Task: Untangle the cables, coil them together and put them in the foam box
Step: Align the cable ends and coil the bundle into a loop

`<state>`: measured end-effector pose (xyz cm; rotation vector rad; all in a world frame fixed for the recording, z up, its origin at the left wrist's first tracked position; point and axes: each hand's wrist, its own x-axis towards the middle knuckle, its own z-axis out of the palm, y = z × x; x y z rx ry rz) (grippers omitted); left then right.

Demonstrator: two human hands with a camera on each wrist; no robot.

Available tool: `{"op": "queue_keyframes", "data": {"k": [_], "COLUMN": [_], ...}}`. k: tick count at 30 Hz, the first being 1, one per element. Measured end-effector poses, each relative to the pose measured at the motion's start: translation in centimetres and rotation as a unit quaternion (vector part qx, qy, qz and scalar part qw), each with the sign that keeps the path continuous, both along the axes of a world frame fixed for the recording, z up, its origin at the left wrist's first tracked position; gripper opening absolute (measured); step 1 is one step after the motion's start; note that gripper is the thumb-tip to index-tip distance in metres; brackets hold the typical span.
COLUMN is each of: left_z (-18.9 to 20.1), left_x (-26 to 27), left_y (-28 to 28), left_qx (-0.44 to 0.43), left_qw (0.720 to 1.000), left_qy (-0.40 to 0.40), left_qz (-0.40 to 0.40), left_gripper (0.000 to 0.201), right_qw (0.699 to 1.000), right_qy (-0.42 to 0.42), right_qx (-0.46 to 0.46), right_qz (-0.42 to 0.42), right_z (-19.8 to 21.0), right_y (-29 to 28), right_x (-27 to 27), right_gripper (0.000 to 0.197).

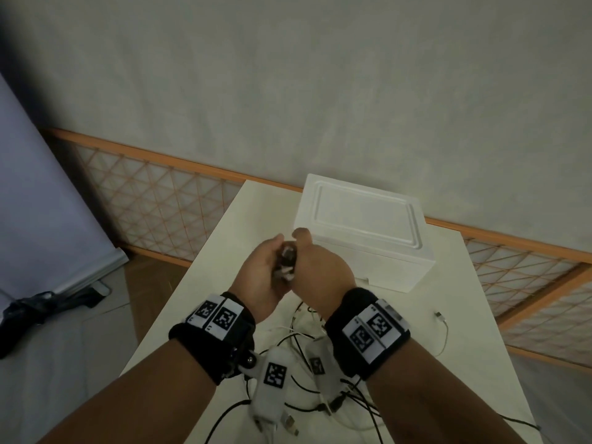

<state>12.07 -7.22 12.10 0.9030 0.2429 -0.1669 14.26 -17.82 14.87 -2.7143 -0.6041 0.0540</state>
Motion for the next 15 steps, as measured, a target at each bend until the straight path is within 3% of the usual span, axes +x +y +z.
{"op": "queue_keyframes", "data": {"k": [2, 4, 6, 10, 13, 15], "left_z": [-1.1, -2.0, -2.5, -2.5, -2.1, -1.6], "left_x": [-0.1, -0.7, -1.3, -1.9, -2.1, -2.2], "left_y": [0.6, 0.4, -0.4, -1.4, -2.0, -2.2], "left_qx": [-0.050, -0.025, -0.047, -0.039, -0.005, -0.032], "left_qw": [0.998, 0.995, 0.990, 0.984, 0.988, 0.991], "left_qy": [-0.044, -0.066, -0.092, -0.156, -0.151, -0.126], "left_qz": [-0.018, -0.067, -0.095, -0.081, -0.037, -0.027], "left_gripper": [0.062, 0.091, 0.105, 0.099, 0.101, 0.091], "right_qw": [0.995, 0.985, 0.977, 0.968, 0.967, 0.972], "right_qy": [0.031, 0.060, 0.075, 0.102, 0.095, 0.079], "right_qx": [0.088, 0.165, 0.195, 0.222, 0.222, 0.197], "right_qz": [-0.019, 0.002, 0.046, 0.049, 0.084, 0.103], "right_z": [0.1, 0.0, -0.4, -0.5, -0.2, -0.3], "right_y": [-0.5, -0.4, 0.2, -0.5, -1.2, -1.0], "right_x": [0.7, 0.6, -0.2, -0.3, -1.0, -1.6], "right_gripper": [0.059, 0.065, 0.068, 0.079, 0.078, 0.080]}}
